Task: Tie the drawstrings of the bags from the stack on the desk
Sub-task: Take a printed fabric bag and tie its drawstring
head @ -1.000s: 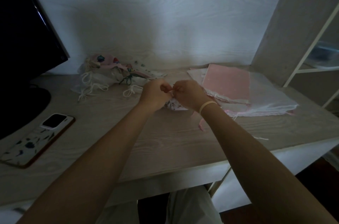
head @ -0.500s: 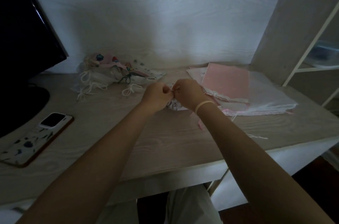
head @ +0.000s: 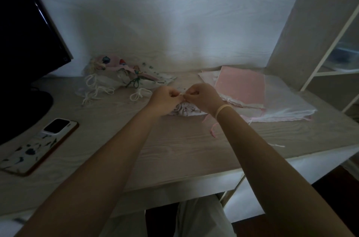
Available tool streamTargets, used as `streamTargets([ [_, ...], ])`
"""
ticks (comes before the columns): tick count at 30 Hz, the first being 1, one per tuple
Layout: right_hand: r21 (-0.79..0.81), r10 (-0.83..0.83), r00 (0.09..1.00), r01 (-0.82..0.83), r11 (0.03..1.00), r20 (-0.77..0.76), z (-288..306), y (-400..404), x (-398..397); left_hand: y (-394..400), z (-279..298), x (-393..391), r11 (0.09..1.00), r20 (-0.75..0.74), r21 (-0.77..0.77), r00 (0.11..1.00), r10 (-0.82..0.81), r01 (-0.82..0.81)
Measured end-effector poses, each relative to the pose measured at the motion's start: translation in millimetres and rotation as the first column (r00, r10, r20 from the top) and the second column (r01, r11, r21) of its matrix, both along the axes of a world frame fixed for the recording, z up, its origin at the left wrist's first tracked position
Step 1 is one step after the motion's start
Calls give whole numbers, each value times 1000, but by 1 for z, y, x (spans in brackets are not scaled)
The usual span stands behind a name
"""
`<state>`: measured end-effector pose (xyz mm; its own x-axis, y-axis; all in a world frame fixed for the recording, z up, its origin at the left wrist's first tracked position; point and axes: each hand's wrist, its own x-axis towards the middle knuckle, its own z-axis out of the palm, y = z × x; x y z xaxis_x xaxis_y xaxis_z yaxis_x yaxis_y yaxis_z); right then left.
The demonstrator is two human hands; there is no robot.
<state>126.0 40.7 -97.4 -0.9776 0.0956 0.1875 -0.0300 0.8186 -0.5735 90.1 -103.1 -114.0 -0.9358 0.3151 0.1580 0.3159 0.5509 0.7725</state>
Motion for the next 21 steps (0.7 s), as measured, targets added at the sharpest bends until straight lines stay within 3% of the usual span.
streamTargets([
  [6, -7, 45, 997, -46, 999, -56, 2, 3, 1, -1, -1, 0, 1000, -19, -5, 1000, -5, 5],
  [12, 131, 54, 994, -42, 991, -91, -3, 8, -3, -1, 3, 1, 984, -111, -179, 993, -39, 19],
  [16, 134, 95, 994, -87, 987, -59, -4, 6, -3, 2, 2, 5, 978, -186, -209, 982, -29, -11],
  [18, -5, 86, 996, -86, 996, -8, -6, 7, -3, 3, -1, 5, 986, -228, -166, 974, -17, -22],
  [19, -188, 87, 996, -81, 979, 25, -6, 7, -2, 4, -2, 5, 992, -241, -120, 970, 6, -36],
  [20, -426, 105, 993, -70, 902, 61, -7, 6, 1, 5, -4, 5, 996, -252, -72, 967, 38, -58],
  [21, -655, 147, 985, -51, 754, 93, -8, 4, 3, 5, -4, 6, 996, -255, -34, 964, 71, -82],
])
